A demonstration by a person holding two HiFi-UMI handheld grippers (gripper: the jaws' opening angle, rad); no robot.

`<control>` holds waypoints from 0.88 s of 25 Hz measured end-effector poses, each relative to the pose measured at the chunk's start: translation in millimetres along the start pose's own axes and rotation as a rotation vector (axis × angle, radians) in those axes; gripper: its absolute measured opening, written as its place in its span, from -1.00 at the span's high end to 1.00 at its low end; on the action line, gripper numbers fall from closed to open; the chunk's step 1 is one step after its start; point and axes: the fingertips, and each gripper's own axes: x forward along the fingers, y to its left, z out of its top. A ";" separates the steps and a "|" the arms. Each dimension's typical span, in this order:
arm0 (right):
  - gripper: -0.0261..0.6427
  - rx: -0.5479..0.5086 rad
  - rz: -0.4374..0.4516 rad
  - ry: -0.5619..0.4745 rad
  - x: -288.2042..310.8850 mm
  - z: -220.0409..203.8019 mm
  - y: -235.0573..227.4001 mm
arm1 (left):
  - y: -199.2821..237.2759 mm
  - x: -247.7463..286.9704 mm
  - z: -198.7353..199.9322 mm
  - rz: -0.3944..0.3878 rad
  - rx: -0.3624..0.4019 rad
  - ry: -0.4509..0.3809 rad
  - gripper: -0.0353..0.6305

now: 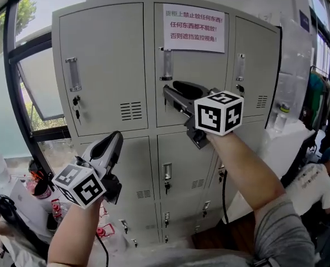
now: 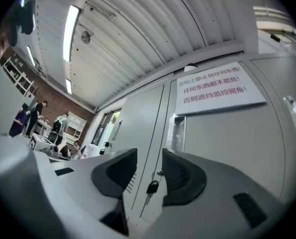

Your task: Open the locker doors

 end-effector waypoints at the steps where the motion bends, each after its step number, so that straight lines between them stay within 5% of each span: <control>1: 0.53 -0.022 -0.023 0.006 9.1 8.6 -4.1 | 1.5 1.7 5.4 0.002 0.007 0.001 0.88; 9: 0.36 -0.029 -0.201 0.087 60.4 32.7 -37.6 | 15.7 -6.5 17.1 -0.024 0.000 0.016 0.88; 17: 0.38 0.068 -0.262 0.119 76.3 30.9 -40.9 | 25.3 -34.6 39.5 -0.078 0.010 0.007 0.88; 22: 0.48 0.117 -0.217 0.106 75.0 29.7 -34.5 | 30.1 -59.9 45.7 -0.112 -0.008 0.004 0.88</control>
